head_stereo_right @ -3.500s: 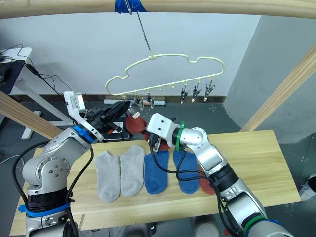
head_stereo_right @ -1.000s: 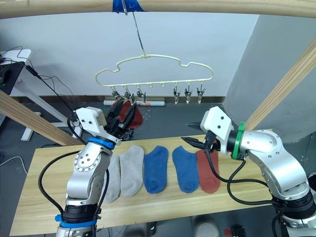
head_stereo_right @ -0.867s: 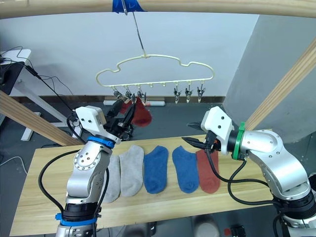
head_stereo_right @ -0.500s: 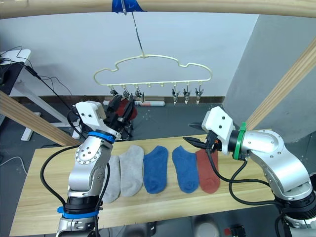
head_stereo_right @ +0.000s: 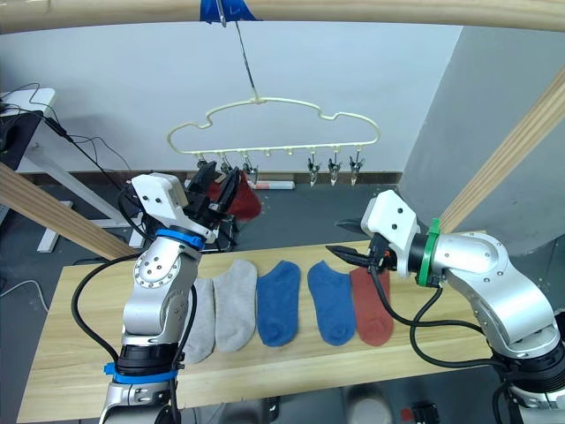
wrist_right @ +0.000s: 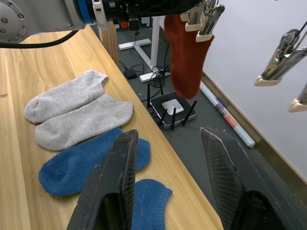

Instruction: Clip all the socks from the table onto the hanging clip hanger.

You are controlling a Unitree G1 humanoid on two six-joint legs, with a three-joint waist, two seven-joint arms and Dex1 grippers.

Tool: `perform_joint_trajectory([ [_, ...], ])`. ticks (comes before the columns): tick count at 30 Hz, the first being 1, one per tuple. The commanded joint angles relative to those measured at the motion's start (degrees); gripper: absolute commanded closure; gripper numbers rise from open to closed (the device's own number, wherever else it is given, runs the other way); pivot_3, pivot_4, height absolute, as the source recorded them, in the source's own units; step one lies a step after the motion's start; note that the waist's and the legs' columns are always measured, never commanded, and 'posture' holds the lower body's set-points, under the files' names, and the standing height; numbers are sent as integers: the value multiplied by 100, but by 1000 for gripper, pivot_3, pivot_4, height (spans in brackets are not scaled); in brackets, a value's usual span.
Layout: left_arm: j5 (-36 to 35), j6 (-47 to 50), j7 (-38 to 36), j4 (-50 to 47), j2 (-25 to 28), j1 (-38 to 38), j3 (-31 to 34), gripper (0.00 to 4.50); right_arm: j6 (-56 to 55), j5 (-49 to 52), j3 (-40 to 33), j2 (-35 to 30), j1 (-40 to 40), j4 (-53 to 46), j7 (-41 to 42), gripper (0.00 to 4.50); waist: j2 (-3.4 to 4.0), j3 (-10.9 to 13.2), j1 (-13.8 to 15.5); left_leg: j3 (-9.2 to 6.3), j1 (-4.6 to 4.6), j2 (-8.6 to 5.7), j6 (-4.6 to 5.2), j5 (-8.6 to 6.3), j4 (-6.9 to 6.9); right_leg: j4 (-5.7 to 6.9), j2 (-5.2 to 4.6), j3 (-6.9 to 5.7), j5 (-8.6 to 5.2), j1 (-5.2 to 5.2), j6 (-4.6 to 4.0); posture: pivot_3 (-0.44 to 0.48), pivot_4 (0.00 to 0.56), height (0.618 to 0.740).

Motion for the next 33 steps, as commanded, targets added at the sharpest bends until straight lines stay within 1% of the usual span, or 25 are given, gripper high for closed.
perform_joint_trajectory([
  [1,-4,-153,-29,-83,25,-75,63,3472,-94,62,-153,-55,-12,-230,-31,2356,0,0,0,0,0,0,0,0,0,0,0,0,0,0,0,-324,305,739],
  [2,-10,-158,-45,-70,30,-87,61,3728,-94,69,-152,-61,-7,-237,-37,2356,0,0,0,-1,0,0,0,0,0,0,0,0,0,0,0,-324,305,739],
  [3,-14,-163,-57,-68,33,-90,61,3844,-92,76,-153,-66,-1,-248,-43,2356,0,0,0,0,0,0,0,0,0,1,0,0,0,0,0,-326,304,739],
  [11,-29,-143,-94,-81,30,-79,80,3857,-52,98,-152,-90,98,-285,-86,2356,0,0,-2,-1,1,0,0,0,2,5,0,0,0,0,0,-326,305,739],
  [16,-94,-77,-89,-183,34,-68,132,3858,-145,-12,-36,-116,351,-323,-100,2356,0,0,2,0,1,0,0,0,4,8,0,1,0,0,0,-318,305,739],
  [27,-270,23,30,-91,-80,-69,256,3858,-186,-22,-36,-137,364,-298,-100,2356,-2,1,0,-1,2,-2,0,0,48,52,3,3,-1,0,2,-317,306,739],
  [29,-287,67,44,-86,-64,-86,244,3109,-176,-14,-51,-149,360,-299,-100,2356,-2,1,0,-2,1,-3,0,0,63,62,4,3,-1,0,2,-317,306,739],
  [31,-302,91,43,-86,-58,-96,237,2641,-175,-11,-58,-158,359,-298,-99,2356,-2,1,0,-2,1,-3,0,0,71,64,6,4,-1,1,2,-317,306,739],
  [33,-323,143,37,-90,-61,-106,234,2641,-172,-7,-67,-168,345,-292,-97,2356,-2,1,0,-2,1,-3,1,0,77,65,6,4,-1,3,2,-317,306,739],
])
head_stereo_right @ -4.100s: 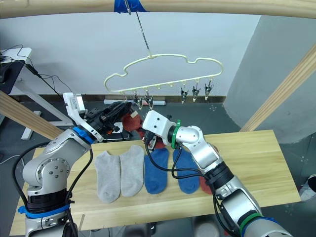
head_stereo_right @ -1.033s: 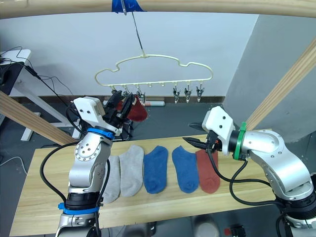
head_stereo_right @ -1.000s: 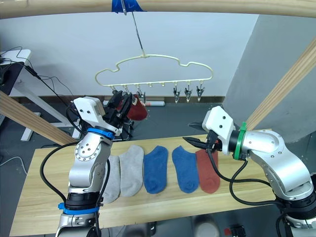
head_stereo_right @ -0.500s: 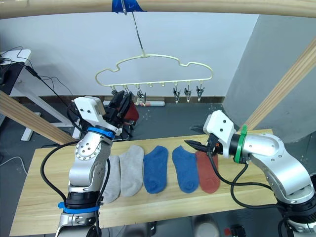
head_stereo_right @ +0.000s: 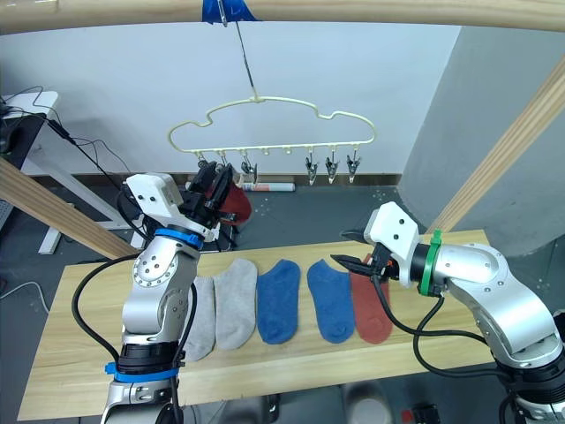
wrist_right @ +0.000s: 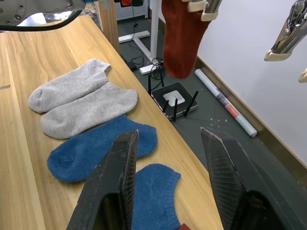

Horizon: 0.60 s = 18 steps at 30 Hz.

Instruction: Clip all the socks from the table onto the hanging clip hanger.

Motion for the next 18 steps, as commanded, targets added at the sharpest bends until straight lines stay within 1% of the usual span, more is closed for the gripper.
perform_joint_trajectory([
  [1,-77,49,31,-149,5,-66,74,2641,-91,2,-100,-63,-43,-229,-25,2356,0,0,0,0,0,0,0,0,1,0,0,0,0,0,0,-317,306,739],
  [18,54,-21,-46,26,59,-219,35,2641,-111,-2,-121,-64,-75,-161,-26,2356,-1,0,-2,-2,-1,0,0,0,1,0,1,0,0,1,0,-320,303,739],
])
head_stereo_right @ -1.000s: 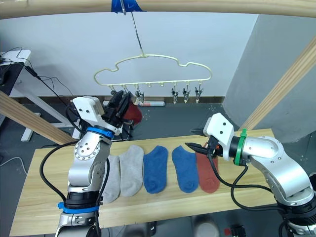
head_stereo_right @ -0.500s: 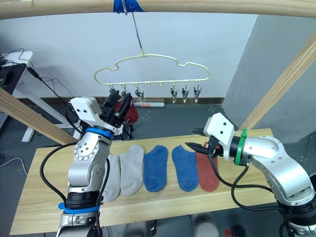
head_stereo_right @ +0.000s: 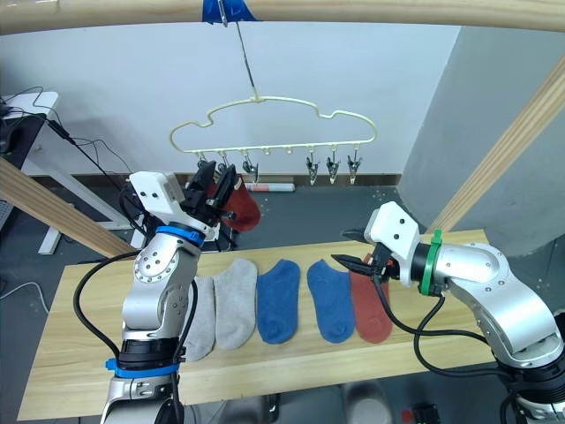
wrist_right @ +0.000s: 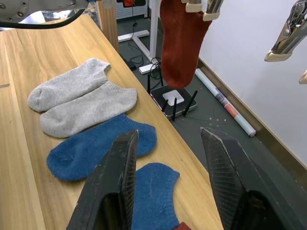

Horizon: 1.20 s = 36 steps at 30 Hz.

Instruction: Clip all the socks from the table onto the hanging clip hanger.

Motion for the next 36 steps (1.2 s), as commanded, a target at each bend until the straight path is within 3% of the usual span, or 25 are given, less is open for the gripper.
perform_joint_trajectory([
  [1,22,-157,-32,-74,42,-86,34,2641,-113,-4,-119,-44,-67,-162,-29,2356,0,0,0,0,0,0,0,0,0,0,0,0,0,0,0,-320,303,739],
  [3,21,-173,-42,-61,39,-95,34,2641,-115,-3,-121,-39,-68,-161,-32,2356,0,0,0,0,0,0,0,0,0,0,0,0,0,0,0,-320,303,739],
  [9,6,-235,-97,50,44,-147,27,3987,-114,9,-124,-41,-55,-171,-24,2356,0,0,0,0,0,0,0,0,0,0,0,0,0,0,0,-324,303,739],
  [13,0,-239,-120,25,27,-122,27,4495,-111,9,-130,-40,-45,-179,-33,2356,0,0,-3,1,1,0,0,0,0,-1,0,0,0,0,0,-324,303,739],
  [22,4,-193,-79,-127,48,-51,53,4495,65,-126,-41,-65,92,-175,-210,2356,0,0,-3,1,0,0,0,0,-1,-1,0,1,0,0,1,-316,305,739],
  [26,27,-62,-102,-307,131,-4,26,4500,390,-761,221,369,913,33,-1309,1575,-1,0,11,-3,-1,1,-1,0,-5,-2,0,-2,0,0,1,-310,309,739],
  [30,4,27,-172,-412,217,13,-24,4500,-141,-1650,672,867,1477,552,-2090,213,1,2,8,2,-1,1,-1,0,-10,-3,-2,5,-1,-3,1,-307,310,739],
  [36,-14,88,-242,-434,272,-41,-72,4500,-1068,-2340,836,1809,1800,1771,-3003,53,-1,1,-9,0,4,9,-2,0,-5,-4,12,6,-14,-2,29,-297,309,739],
])
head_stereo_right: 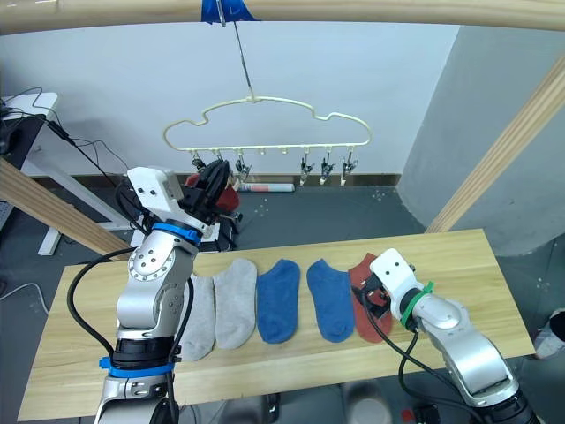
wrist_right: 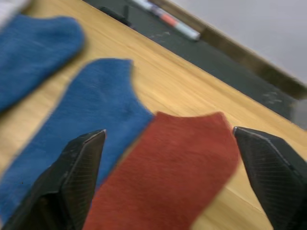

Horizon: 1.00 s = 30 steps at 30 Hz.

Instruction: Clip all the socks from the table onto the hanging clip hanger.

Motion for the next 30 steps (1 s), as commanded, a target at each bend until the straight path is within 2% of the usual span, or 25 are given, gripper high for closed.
perform_joint_trajectory([
  [1,-20,-9,-92,-290,87,-29,-5,4500,-618,-346,16,459,150,662,-546,53,6,3,0,0,0,2,0,0,-1,2,3,1,0,-1,-1,-297,309,739],
  [7,-24,48,-110,-303,69,-39,-20,4500,-1151,-387,-320,1182,-69,2056,-909,53,11,7,-1,6,0,-2,-1,0,1,1,-2,10,14,-1,-24,-290,308,739],
  [14,-108,145,-203,-368,91,16,-14,4500,-897,-331,-460,1403,-28,2488,-675,53,11,6,2,3,1,-2,0,0,-1,1,-1,7,15,1,-24,-281,312,739],
  [17,-199,239,-287,-433,119,41,2,4500,-811,-378,-482,1379,24,2507,-601,621,11,6,4,3,3,-2,0,0,0,2,-1,7,14,2,-24,-279,312,739],
  [21,-300,364,-388,-514,186,67,45,4500,-836,-430,-504,1337,65,2529,-521,2021,10,5,14,2,4,-2,0,0,0,2,-1,7,14,4,-23,-275,308,739],
  [25,-412,478,-490,-566,257,67,72,4500,-826,-367,-559,1337,76,2480,-453,3192,10,5,28,1,4,-3,0,0,0,1,-2,6,14,6,-23,-273,305,739],
  [29,-705,771,-652,-685,350,26,131,4500,-981,-355,-475,1045,37,1942,-14,4459,10,5,29,0,5,-2,0,0,0,1,-1,5,14,6,-23,-271,305,739],
  [30,-817,887,-699,-728,385,1,155,4500,-1067,-416,-333,847,-11,1647,237,4459,12,6,32,0,4,-3,0,0,0,0,-1,5,13,6,-22,-271,305,739],
])
